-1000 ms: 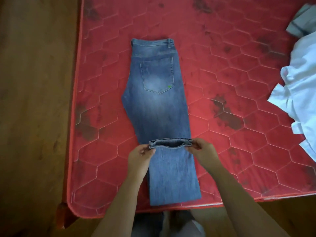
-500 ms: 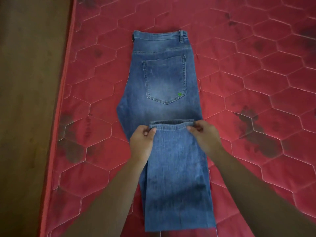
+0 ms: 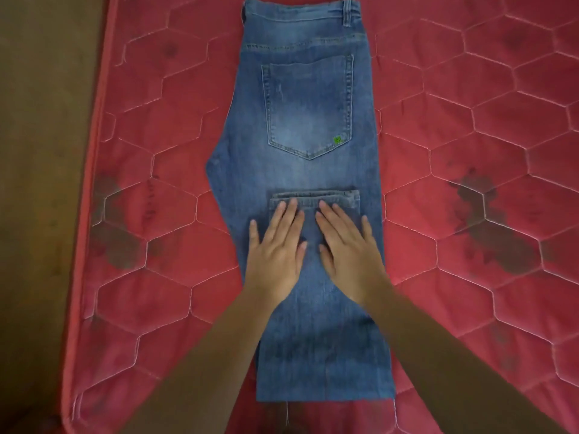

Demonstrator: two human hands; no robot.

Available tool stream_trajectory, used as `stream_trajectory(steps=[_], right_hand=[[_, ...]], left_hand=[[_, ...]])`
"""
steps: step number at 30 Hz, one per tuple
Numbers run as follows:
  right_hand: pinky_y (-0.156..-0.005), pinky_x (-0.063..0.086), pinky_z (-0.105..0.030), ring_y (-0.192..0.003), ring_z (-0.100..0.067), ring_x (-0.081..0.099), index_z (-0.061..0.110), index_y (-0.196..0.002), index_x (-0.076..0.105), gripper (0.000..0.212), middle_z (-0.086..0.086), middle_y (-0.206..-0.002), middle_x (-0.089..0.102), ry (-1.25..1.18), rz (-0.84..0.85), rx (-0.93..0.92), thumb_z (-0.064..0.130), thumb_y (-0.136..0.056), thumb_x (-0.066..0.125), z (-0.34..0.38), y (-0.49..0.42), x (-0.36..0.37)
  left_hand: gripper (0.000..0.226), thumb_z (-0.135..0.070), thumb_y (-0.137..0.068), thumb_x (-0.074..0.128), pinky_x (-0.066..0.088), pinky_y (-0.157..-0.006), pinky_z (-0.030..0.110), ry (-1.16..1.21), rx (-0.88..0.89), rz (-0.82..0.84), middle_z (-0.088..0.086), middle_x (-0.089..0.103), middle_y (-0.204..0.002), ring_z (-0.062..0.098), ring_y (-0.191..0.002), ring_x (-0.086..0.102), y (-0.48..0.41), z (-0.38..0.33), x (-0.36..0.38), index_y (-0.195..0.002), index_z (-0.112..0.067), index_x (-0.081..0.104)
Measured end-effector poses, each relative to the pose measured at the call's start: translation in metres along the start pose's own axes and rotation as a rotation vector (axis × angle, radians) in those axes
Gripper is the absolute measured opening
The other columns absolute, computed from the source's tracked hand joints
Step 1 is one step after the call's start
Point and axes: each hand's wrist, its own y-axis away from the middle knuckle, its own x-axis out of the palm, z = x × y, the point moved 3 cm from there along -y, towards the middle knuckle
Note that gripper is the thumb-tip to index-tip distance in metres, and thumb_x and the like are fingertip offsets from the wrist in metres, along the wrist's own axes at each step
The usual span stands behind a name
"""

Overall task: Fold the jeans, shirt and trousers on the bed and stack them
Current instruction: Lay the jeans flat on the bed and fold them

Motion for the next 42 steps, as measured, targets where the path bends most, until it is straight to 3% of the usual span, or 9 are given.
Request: stream_trajectory(steps=[8,10,14,20,26,30,36,40,42], right_hand=[[-0.109,0.009,-0.053,-0.142,-0.019,0.004,0.014,-0.145,0.023,0.054,0.002,-0.154,0.015,0.061,0.168,0.180,0.037,-0.095,0.022,-0.030,0.036,-0.010],[-0.110,0.008,-0.052,-0.142,-0.022,0.010,0.007,-0.139,0.037,0.046,-0.007,-0.152,0.027,-0.066,0.135,0.258,0.023,-0.096,0.031,-0.019,0.050,-0.020],[-0.100,0.033,-0.054,-0.122,-0.033,0.051,0.002,-0.117,0.059,0.043,-0.015,-0.127,0.057,-0.118,0.007,0.195,0.016,-0.084,0.035,0.039,0.101,-0.022],[-0.111,0.015,-0.047,-0.138,-0.016,0.023,0.016,-0.139,0.034,0.053,0.000,-0.149,0.033,0.092,0.160,0.138,0.034,-0.090,0.032,0.051,0.148,0.020],[-0.101,0.027,-0.057,-0.137,-0.026,0.025,0.017,-0.141,0.031,0.053,0.000,-0.149,0.033,0.084,0.151,0.339,0.032,-0.090,0.029,0.028,0.172,0.011],[-0.108,0.032,-0.049,-0.133,-0.027,0.038,0.011,-0.138,0.040,0.050,-0.008,-0.146,0.038,-0.218,0.042,0.461,0.030,-0.092,0.031,0.024,0.193,-0.006],[-0.090,0.041,-0.029,-0.107,-0.018,0.048,0.010,-0.133,0.040,0.056,-0.007,-0.123,0.046,-0.619,-0.109,0.849,0.023,-0.085,0.064,0.038,0.206,-0.020],[-0.088,0.040,-0.026,-0.108,-0.021,0.053,0.007,-0.128,0.045,0.055,-0.005,-0.116,0.055,-0.716,-0.041,0.968,0.022,-0.081,0.069,0.032,0.202,-0.021],[-0.086,0.042,-0.026,-0.104,-0.020,0.056,0.003,-0.123,0.050,0.051,-0.002,-0.113,0.057,-0.766,0.000,0.985,0.023,-0.080,0.070,0.031,0.200,-0.027]], left_hand=[[0.061,-0.041,-0.092,0.007,0.002,-0.110,0.049,0.002,-0.215,0.201,-0.005,-0.002,-0.151,0.013,-0.139,-0.006,0.039,0.015,-0.001,-0.146,-0.015,0.015],[0.058,-0.036,-0.093,0.011,0.009,-0.110,0.053,0.037,-0.265,0.185,0.000,0.012,-0.154,0.014,-0.140,-0.001,0.066,0.010,-0.010,-0.144,-0.012,0.026],[0.044,-0.019,-0.092,0.029,0.017,-0.106,0.055,0.137,-0.218,0.034,0.006,0.037,-0.145,0.016,-0.138,0.019,0.118,-0.024,-0.018,-0.132,-0.006,0.044],[0.048,-0.033,-0.097,0.021,0.020,-0.104,0.056,0.038,-0.200,0.134,-0.003,0.022,-0.151,0.011,-0.143,0.004,0.159,-0.040,0.018,-0.142,-0.016,0.027],[0.047,-0.036,-0.095,0.025,0.022,-0.102,0.056,0.053,-0.328,0.100,0.014,0.030,-0.149,0.030,-0.137,0.027,0.186,-0.034,0.015,-0.139,-0.020,0.032],[0.041,-0.029,-0.092,0.047,0.035,-0.098,0.039,0.246,-0.378,0.006,0.016,0.046,-0.138,0.034,-0.124,0.046,0.213,-0.032,-0.002,-0.131,-0.016,0.048],[0.046,-0.022,-0.089,0.059,0.036,-0.083,0.000,0.723,-0.658,0.024,0.000,0.041,-0.118,-0.003,-0.092,0.046,0.211,-0.040,-0.017,-0.133,-0.028,0.046],[0.042,-0.019,-0.089,0.059,0.037,-0.102,0.022,1.041,-0.781,0.103,-0.004,0.049,-0.132,0.005,-0.115,0.047,0.198,-0.038,-0.022,-0.130,-0.028,0.050],[0.038,-0.015,-0.090,0.057,0.038,-0.099,0.020,1.097,-0.795,0.087,-0.009,0.050,-0.128,0.004,-0.115,0.046,0.196,-0.042,-0.034,-0.127,-0.025,0.053]])
